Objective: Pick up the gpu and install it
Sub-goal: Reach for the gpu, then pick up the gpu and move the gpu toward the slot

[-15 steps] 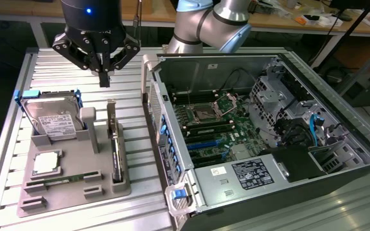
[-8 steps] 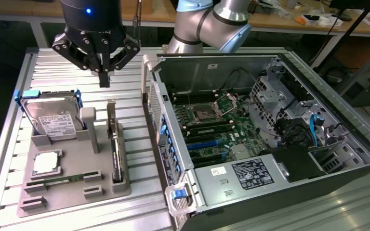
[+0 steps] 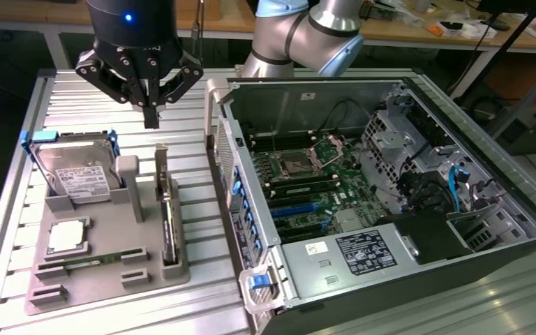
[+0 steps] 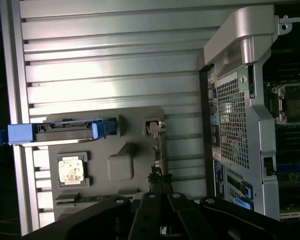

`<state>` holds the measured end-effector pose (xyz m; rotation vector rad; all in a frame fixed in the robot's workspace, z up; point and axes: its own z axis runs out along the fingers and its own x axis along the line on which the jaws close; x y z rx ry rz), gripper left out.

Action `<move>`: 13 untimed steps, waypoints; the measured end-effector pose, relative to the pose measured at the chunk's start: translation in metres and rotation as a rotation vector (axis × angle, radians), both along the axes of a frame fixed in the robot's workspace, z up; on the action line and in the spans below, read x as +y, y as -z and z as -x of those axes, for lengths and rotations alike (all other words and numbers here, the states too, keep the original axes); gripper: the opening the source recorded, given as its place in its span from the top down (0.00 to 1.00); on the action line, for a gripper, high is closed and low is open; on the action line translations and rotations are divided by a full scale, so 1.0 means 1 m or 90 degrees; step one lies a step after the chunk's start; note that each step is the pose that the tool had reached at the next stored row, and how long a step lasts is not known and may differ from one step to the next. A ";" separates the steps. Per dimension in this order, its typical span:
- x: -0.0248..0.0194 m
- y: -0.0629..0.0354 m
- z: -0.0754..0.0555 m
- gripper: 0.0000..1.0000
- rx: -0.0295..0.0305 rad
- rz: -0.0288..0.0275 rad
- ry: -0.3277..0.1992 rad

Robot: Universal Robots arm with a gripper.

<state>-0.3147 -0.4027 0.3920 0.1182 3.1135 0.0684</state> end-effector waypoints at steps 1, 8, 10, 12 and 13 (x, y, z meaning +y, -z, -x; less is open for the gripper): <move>-0.0001 0.0000 0.000 0.89 0.0000 0.0000 0.000; -0.0001 0.0000 0.000 0.89 0.0000 0.0000 0.000; -0.0001 0.0000 0.000 0.89 0.0000 0.0000 0.000; -0.0001 0.0000 0.000 0.89 0.0000 0.0000 0.000; -0.0001 0.0000 0.000 0.89 0.0000 0.0000 0.000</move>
